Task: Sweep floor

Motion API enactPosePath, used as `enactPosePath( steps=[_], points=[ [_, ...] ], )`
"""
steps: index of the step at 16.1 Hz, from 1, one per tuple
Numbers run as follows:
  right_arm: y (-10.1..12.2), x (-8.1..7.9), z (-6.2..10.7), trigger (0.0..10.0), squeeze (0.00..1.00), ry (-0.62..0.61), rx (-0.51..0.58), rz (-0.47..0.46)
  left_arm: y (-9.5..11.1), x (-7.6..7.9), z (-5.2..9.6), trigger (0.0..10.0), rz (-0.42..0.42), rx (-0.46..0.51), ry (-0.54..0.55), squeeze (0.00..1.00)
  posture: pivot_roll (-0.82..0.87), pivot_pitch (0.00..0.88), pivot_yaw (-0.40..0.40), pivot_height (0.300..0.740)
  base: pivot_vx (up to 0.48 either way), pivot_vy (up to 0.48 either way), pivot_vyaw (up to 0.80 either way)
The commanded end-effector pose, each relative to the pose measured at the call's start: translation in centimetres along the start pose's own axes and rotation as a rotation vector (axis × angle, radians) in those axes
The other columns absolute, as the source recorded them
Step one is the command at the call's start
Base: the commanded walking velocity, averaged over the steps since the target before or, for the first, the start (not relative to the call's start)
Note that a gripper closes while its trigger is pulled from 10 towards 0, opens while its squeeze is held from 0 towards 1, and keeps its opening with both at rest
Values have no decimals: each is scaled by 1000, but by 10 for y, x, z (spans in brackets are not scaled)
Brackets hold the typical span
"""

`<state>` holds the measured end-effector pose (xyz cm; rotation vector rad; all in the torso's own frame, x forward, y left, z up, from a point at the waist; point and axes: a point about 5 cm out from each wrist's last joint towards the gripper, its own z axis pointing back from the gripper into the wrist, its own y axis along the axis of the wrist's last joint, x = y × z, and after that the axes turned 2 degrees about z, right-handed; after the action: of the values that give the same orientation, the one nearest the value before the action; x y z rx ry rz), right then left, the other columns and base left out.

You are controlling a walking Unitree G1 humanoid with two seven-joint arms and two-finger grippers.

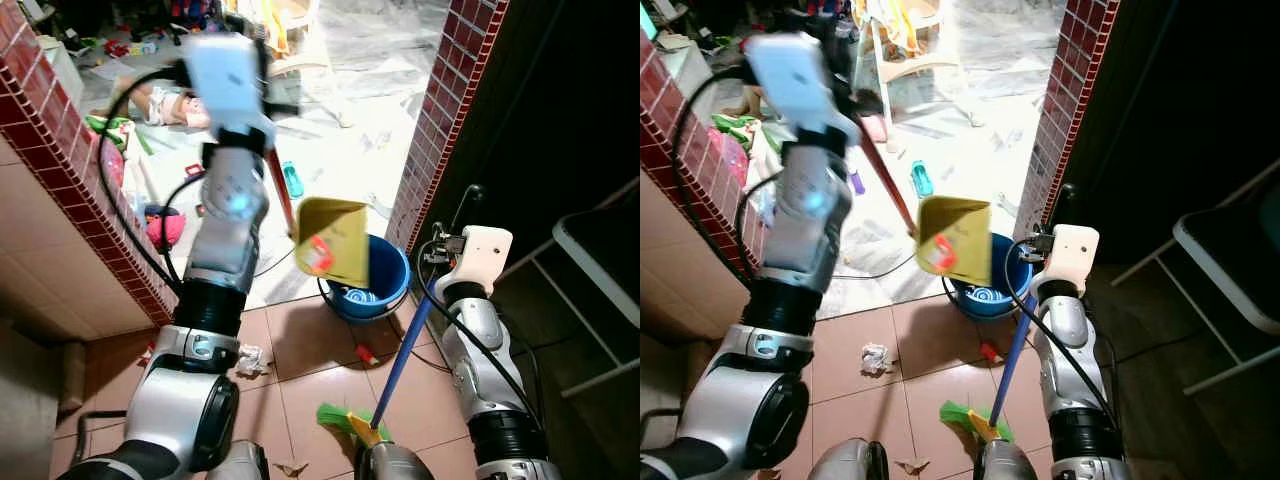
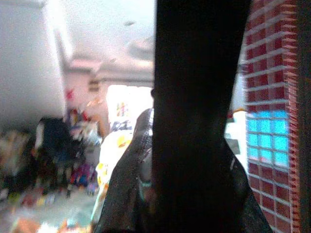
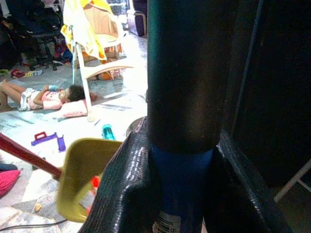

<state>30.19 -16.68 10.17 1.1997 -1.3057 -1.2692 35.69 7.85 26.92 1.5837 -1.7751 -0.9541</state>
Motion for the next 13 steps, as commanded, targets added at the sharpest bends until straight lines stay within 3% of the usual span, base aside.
enactPosePath(
  steps=[1,3,4,9,11,13],
  points=[
    [7,1,-4,10000,0,-3,28,20,15,4,-2,10000,-24,103,-46,0,-147,45,25,740,0,0,0],
    [7,3,-4,10000,0,-4,29,23,9,12,4,10000,-33,94,-96,0,-147,45,25,740,0,0,0],
    [7,5,-4,10000,0,-10,30,26,-3,30,19,10000,-13,58,-200,0,-149,47,32,740,0,0,0],
    [7,1,-1,10000,0,-10,34,26,-14,66,47,10000,24,43,-415,0,-148,56,39,740,0,0,0],
    [8,1,-2,10000,0,-12,38,28,-17,81,60,10000,12,52,-586,0,-145,65,44,740,0,0,0],
    [7,2,-2,10000,0,-17,39,31,-19,93,77,10000,-64,94,-802,0,-141,67,47,740,0,0,0]
  ],
)
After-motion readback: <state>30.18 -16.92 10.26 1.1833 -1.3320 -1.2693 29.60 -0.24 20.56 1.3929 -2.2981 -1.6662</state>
